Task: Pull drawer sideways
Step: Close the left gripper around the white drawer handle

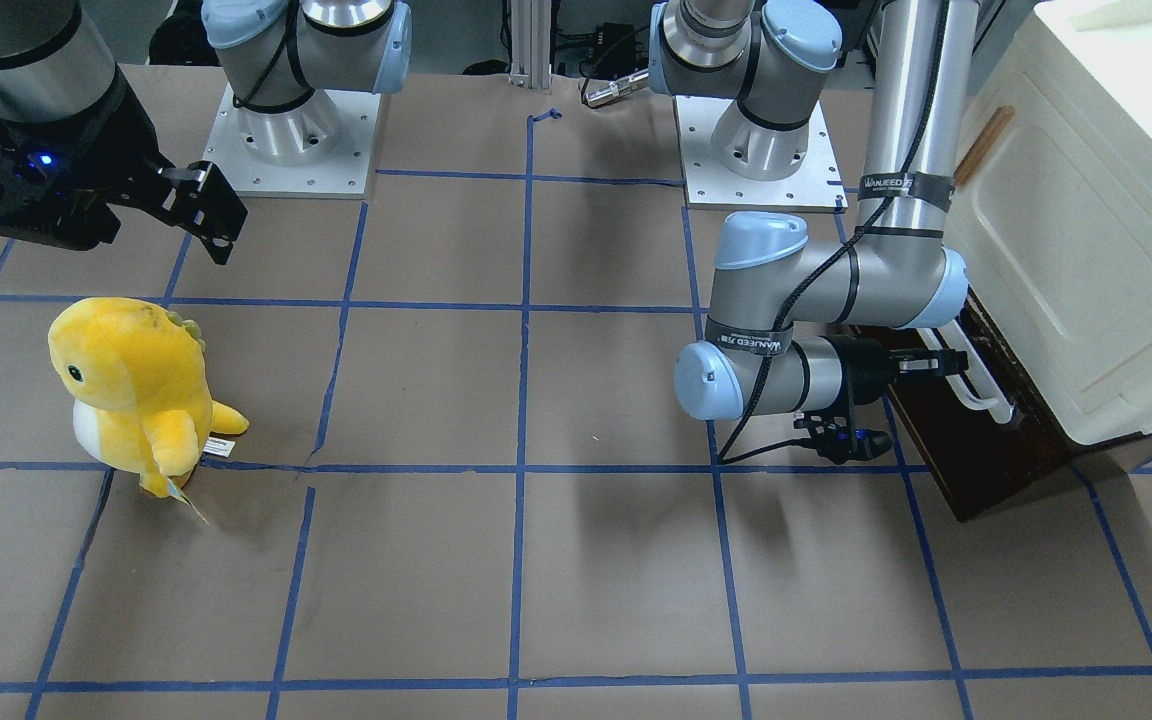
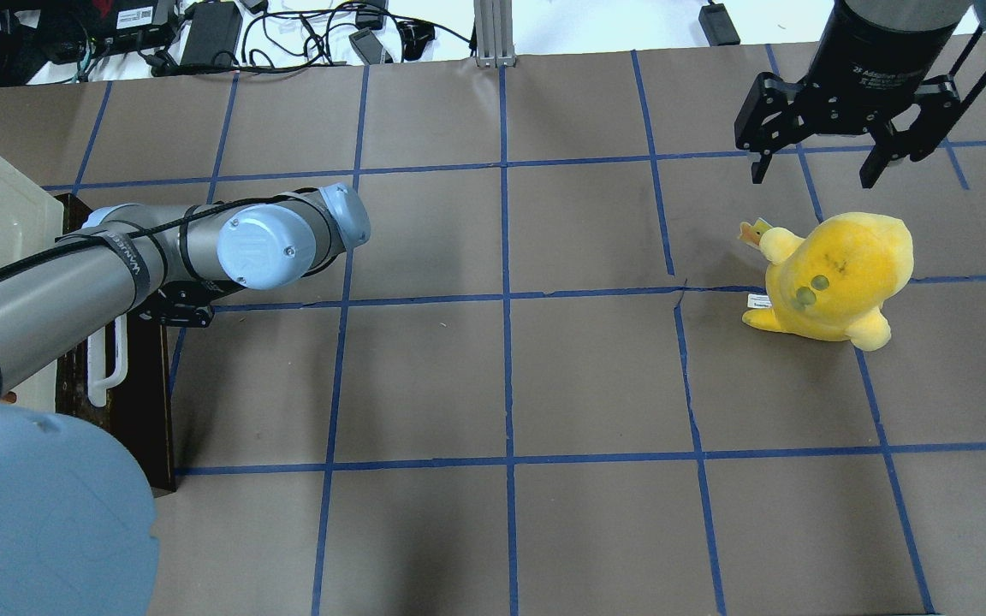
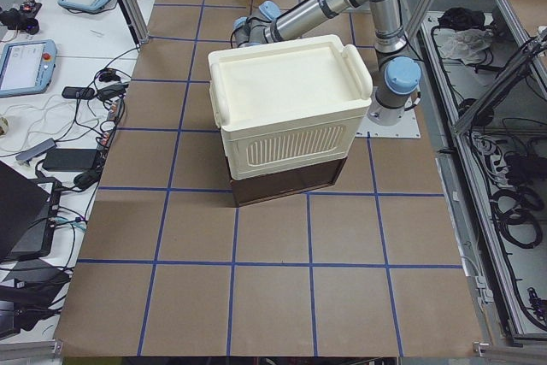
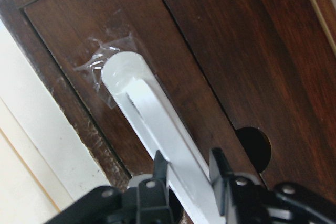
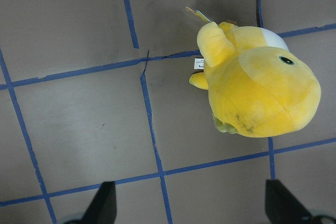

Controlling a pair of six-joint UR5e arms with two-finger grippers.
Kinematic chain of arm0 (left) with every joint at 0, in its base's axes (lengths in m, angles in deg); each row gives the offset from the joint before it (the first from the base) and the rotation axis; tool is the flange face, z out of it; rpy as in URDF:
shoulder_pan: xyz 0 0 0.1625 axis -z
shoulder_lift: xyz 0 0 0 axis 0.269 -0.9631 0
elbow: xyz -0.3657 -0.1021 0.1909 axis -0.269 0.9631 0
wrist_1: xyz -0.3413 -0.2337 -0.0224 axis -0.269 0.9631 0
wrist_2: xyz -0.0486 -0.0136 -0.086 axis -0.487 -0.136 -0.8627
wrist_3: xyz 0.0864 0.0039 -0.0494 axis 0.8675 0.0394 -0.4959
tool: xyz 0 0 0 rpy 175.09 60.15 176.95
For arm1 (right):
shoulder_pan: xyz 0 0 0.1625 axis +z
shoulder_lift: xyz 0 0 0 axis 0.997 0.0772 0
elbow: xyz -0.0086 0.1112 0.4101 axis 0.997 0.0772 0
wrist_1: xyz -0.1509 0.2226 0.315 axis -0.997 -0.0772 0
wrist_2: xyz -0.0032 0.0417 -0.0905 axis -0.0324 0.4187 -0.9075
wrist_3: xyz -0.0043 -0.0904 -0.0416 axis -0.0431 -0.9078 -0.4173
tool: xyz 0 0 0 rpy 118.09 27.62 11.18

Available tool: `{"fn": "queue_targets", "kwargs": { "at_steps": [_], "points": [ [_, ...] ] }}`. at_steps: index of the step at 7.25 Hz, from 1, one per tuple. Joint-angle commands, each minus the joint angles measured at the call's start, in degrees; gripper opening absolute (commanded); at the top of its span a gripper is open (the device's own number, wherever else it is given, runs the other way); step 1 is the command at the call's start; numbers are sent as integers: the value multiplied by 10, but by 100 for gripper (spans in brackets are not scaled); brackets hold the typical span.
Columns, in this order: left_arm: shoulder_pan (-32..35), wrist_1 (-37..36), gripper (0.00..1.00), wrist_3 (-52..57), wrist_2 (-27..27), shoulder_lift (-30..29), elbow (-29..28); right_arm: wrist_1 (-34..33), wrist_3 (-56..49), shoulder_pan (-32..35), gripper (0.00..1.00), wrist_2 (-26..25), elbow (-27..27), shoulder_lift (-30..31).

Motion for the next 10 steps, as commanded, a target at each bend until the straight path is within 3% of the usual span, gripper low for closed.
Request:
{"fn": "queue_targets", "kwargs": {
  "at_steps": [1,10],
  "points": [
    [2,1,34,-1,2,1,-2,0,0,0,100,0,0,0],
    [23,0,34,-1,2,-5,-6,1,0,0,100,0,0,0]
  ]
}}
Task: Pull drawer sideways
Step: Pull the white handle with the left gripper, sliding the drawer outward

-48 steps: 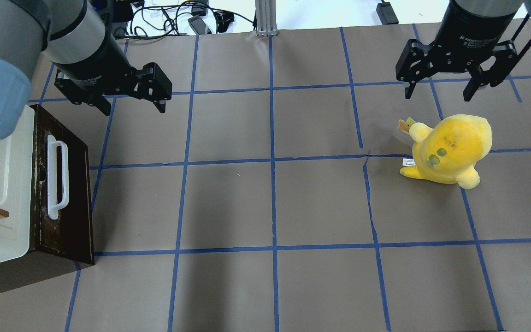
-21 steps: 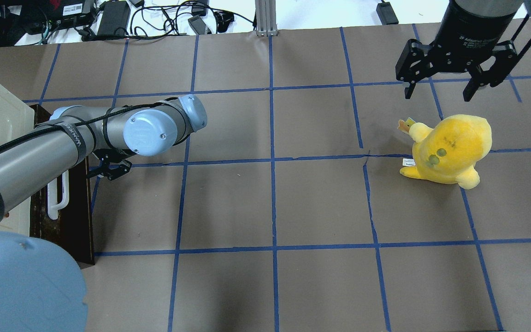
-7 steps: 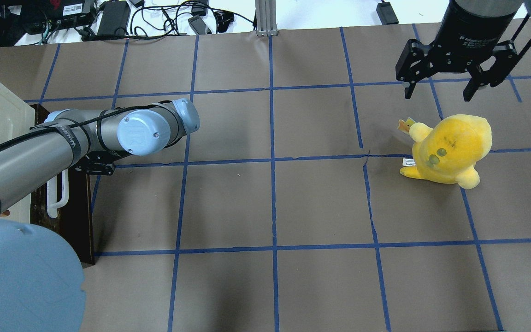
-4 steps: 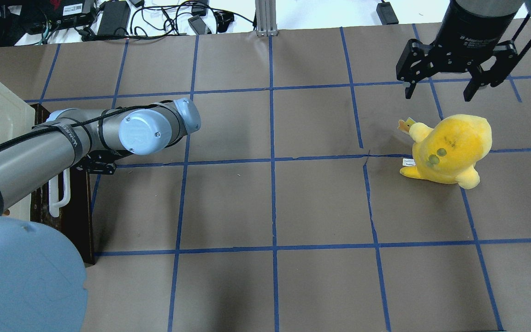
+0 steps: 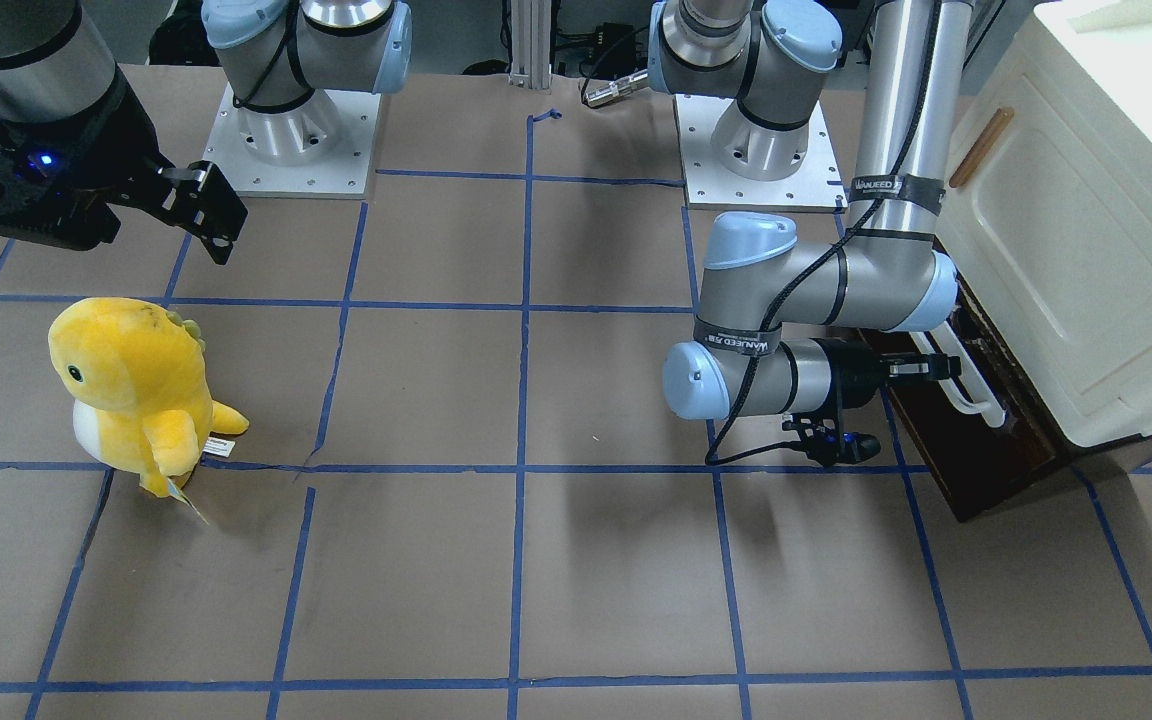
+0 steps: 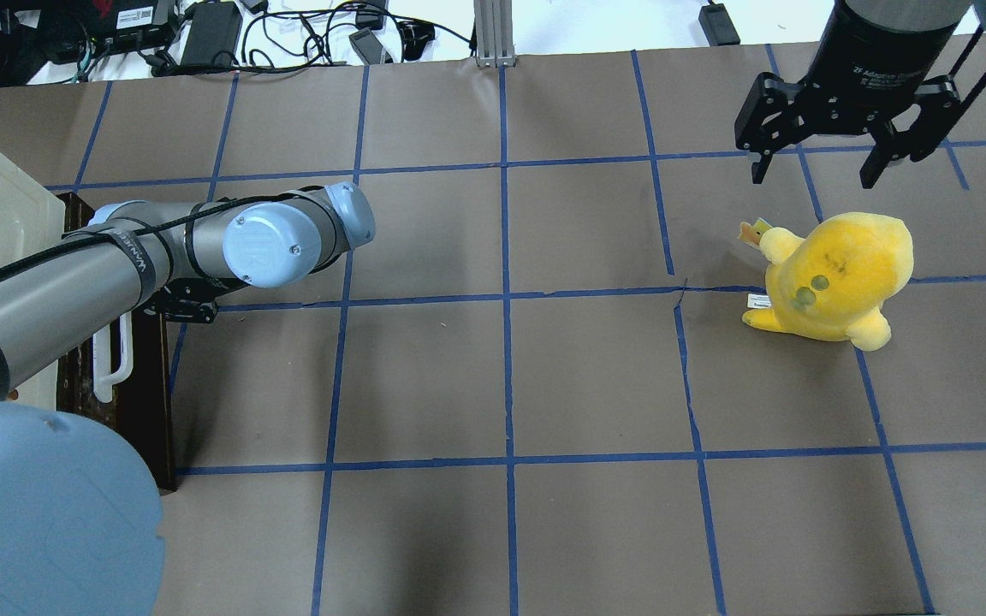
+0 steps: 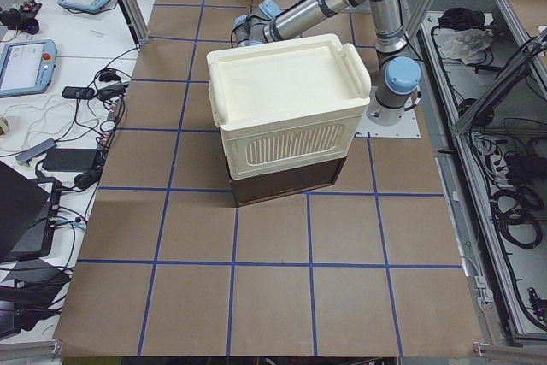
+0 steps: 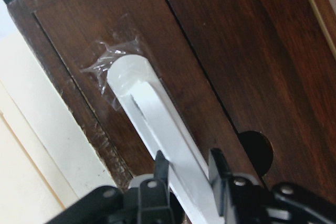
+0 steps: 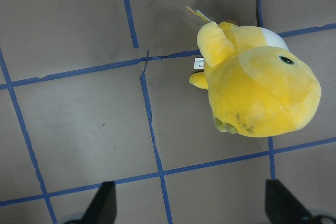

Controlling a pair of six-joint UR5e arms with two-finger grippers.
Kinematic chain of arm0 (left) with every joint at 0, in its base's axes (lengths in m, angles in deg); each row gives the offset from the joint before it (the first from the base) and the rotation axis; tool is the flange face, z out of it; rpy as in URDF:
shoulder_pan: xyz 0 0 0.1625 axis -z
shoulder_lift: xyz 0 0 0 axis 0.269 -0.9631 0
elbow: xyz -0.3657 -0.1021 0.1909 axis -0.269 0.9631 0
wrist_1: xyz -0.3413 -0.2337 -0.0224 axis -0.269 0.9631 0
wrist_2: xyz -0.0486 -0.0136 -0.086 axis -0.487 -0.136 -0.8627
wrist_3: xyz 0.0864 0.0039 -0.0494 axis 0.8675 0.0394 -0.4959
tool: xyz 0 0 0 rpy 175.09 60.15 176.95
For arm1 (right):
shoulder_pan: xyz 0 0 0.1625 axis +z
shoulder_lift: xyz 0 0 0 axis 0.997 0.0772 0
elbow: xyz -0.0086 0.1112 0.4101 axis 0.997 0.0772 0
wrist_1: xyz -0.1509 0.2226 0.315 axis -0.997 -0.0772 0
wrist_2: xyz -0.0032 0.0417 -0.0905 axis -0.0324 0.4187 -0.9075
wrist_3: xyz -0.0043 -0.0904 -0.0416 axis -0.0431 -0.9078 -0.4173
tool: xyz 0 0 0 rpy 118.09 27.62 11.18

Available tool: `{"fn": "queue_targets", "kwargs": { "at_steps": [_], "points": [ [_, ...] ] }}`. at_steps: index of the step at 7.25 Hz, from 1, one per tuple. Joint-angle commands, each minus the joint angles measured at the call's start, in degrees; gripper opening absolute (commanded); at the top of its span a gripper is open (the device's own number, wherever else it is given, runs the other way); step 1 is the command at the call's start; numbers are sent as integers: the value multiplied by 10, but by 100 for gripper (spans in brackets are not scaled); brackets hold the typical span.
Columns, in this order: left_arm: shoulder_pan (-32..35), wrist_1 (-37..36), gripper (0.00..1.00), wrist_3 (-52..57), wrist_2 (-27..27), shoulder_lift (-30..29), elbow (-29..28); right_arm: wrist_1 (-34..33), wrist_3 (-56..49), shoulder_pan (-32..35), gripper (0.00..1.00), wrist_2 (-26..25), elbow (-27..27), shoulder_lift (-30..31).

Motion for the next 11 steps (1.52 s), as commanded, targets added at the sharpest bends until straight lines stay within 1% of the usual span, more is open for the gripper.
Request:
{"fn": "queue_targets", "kwargs": {
  "at_steps": [1,11],
  "points": [
    [10,0,34,0,0,0,0,-1,0,0,100,0,0,0],
    [47,0,33,6,-1,0,-2,-1,0,-1,100,0,0,0]
  ]
}}
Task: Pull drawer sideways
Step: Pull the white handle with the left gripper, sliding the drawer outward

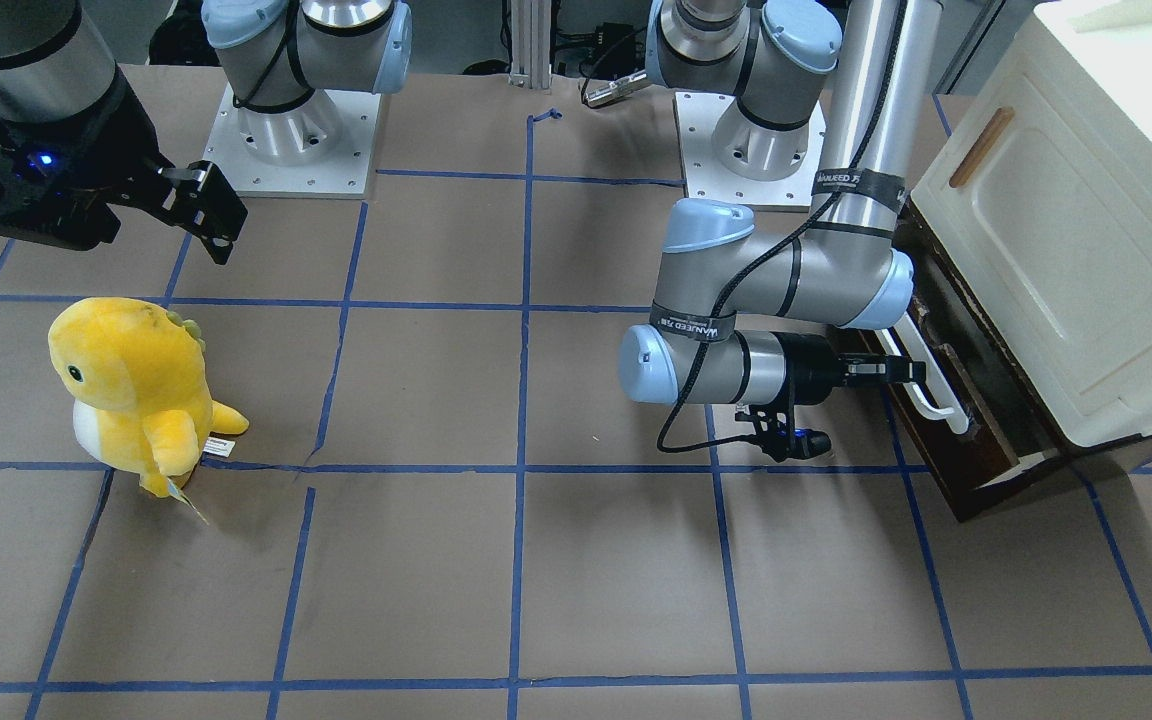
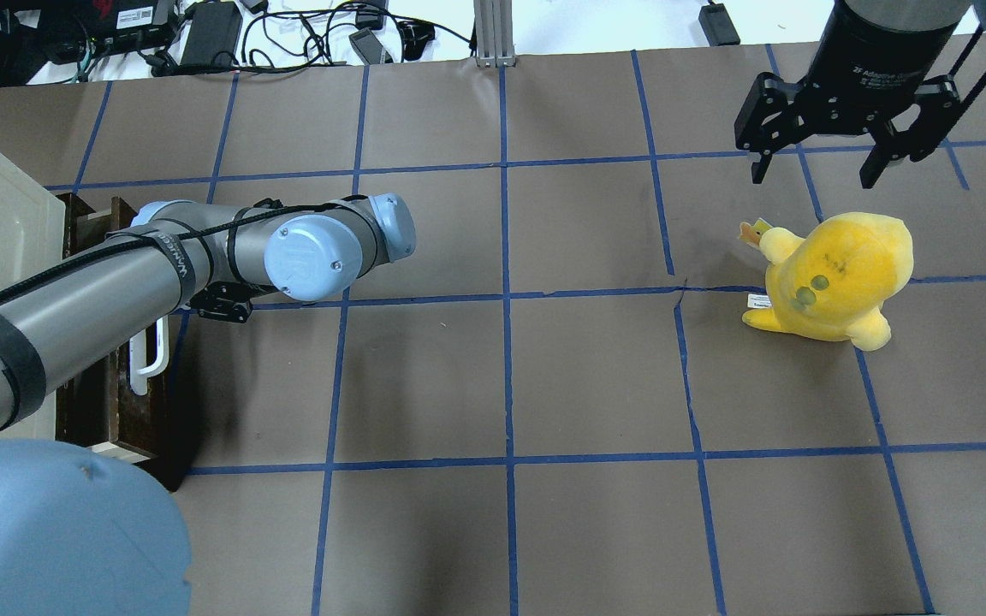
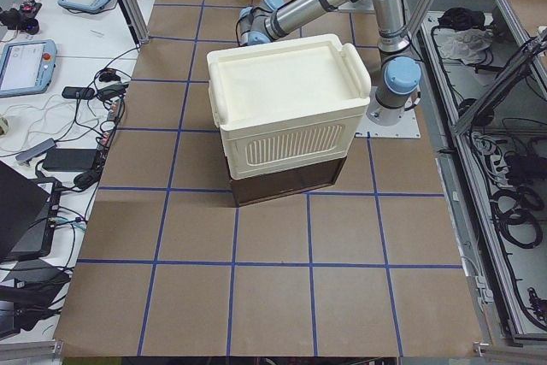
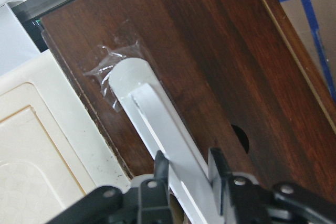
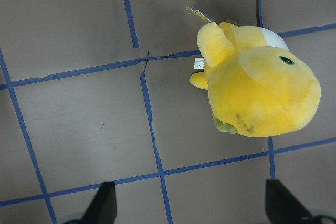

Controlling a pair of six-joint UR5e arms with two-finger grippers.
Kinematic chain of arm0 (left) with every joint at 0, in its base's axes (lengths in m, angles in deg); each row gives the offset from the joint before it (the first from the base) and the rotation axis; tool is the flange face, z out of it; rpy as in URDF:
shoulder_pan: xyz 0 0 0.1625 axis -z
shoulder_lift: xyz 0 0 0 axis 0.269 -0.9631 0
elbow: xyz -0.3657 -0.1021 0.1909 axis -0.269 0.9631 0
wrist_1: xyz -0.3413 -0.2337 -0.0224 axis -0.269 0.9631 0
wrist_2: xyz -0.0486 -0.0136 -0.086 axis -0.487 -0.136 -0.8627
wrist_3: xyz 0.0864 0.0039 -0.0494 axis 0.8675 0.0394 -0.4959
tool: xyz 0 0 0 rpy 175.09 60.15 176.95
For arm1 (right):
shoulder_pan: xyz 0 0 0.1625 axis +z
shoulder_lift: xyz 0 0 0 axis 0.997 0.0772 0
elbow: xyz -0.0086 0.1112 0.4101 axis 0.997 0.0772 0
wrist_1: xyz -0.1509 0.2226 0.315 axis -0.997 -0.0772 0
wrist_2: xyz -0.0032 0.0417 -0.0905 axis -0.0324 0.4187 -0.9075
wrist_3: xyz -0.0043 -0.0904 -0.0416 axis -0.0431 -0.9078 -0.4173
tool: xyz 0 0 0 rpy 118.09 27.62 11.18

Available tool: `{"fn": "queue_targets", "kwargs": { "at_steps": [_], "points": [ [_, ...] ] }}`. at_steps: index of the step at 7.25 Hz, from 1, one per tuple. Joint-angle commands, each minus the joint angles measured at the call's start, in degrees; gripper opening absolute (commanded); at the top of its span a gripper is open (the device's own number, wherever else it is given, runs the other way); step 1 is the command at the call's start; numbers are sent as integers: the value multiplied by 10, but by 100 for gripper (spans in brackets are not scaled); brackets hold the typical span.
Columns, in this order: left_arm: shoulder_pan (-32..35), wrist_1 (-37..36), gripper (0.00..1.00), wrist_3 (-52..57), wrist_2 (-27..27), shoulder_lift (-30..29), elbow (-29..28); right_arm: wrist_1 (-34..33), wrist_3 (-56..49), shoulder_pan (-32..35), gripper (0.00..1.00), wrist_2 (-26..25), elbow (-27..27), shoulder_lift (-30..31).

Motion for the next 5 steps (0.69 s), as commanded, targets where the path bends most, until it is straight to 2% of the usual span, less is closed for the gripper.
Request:
{"fn": "queue_targets", "kwargs": {
  "at_steps": [1,5],
  "points": [
    [10,-1,33,1,0,0,-1,0,0,0,100,0,0,0],
    [20,1,33,3,0,0,-3,0,0,0,100,0,0,0]
  ]
}}
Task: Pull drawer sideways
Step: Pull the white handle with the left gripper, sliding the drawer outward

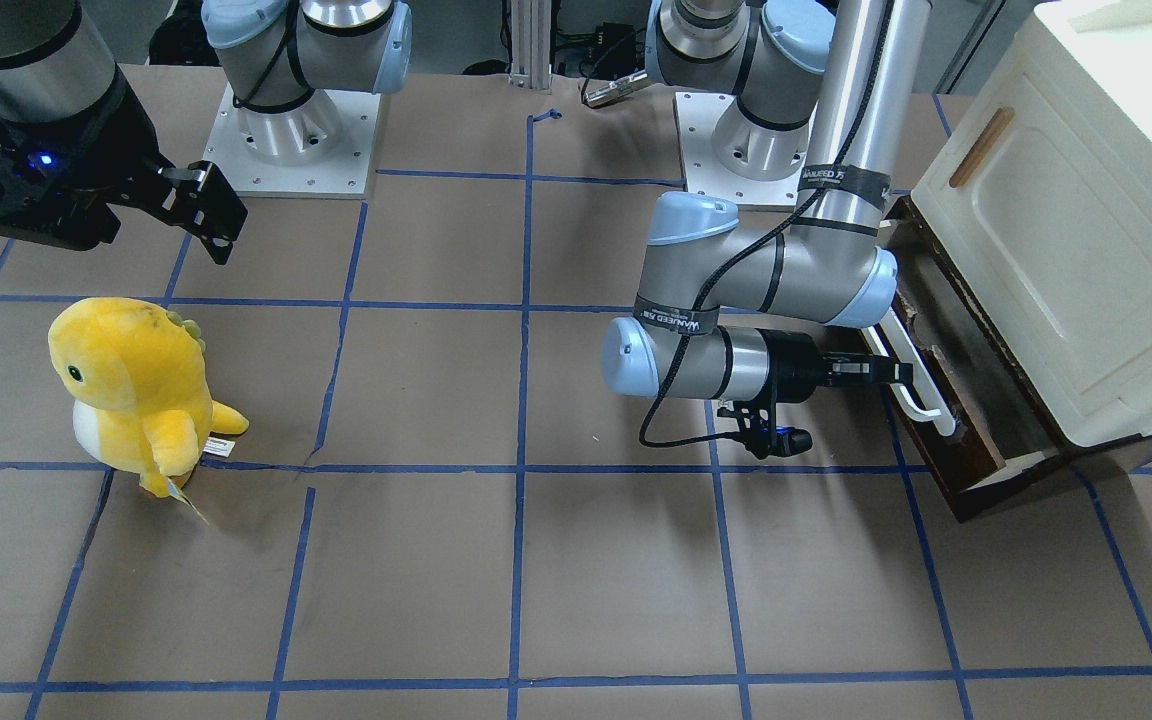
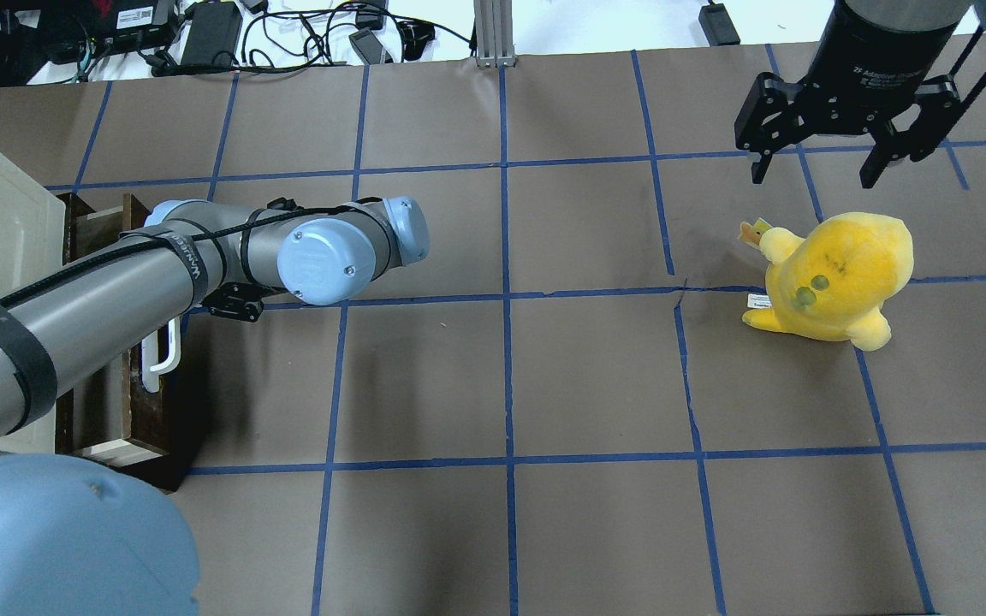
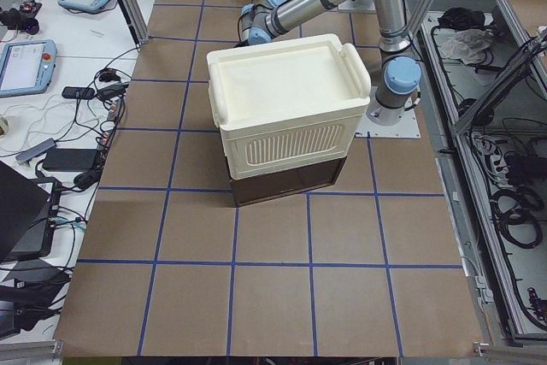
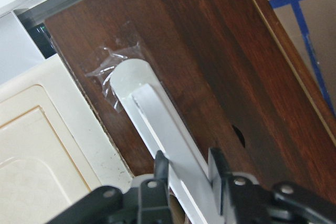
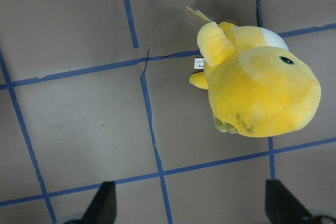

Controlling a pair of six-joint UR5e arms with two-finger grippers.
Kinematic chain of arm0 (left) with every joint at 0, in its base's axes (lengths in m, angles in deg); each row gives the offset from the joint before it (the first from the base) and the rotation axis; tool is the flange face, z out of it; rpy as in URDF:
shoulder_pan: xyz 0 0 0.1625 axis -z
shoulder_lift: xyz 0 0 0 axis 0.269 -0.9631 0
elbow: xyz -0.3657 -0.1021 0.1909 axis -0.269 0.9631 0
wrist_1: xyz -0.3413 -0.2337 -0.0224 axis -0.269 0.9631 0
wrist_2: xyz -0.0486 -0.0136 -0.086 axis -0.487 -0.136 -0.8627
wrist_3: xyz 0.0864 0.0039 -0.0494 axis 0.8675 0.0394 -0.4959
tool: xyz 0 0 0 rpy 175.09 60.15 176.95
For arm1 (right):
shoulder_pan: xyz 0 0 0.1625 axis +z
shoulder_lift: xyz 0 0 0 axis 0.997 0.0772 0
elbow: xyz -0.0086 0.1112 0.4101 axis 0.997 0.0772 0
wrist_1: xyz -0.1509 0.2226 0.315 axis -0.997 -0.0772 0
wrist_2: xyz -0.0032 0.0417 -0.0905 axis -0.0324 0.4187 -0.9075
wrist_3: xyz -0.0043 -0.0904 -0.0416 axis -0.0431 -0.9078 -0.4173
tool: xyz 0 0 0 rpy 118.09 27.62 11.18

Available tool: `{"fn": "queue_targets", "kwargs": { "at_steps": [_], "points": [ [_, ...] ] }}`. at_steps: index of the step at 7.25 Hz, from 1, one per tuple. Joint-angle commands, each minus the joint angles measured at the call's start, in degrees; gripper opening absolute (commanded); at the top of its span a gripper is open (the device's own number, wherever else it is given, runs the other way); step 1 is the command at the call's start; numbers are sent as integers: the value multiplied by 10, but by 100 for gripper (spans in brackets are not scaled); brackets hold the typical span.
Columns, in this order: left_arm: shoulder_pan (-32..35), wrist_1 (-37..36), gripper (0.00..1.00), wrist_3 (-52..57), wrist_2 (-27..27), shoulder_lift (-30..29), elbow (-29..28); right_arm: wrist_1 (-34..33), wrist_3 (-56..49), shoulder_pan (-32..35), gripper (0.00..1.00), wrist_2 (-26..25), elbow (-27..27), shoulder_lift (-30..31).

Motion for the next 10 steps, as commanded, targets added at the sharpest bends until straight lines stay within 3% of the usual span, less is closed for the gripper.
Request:
{"fn": "queue_targets", "kwargs": {
  "at_steps": [1,8,10],
  "points": [
    [4,2,32,0,0,0,0,1,0,0,100,0,0,0],
    [21,0,32,18,1,2,-1,0,0,-1,100,0,0,0],
    [19,-7,93,29,-3,12,-3,0,0,0,100,0,0,0]
  ]
}}
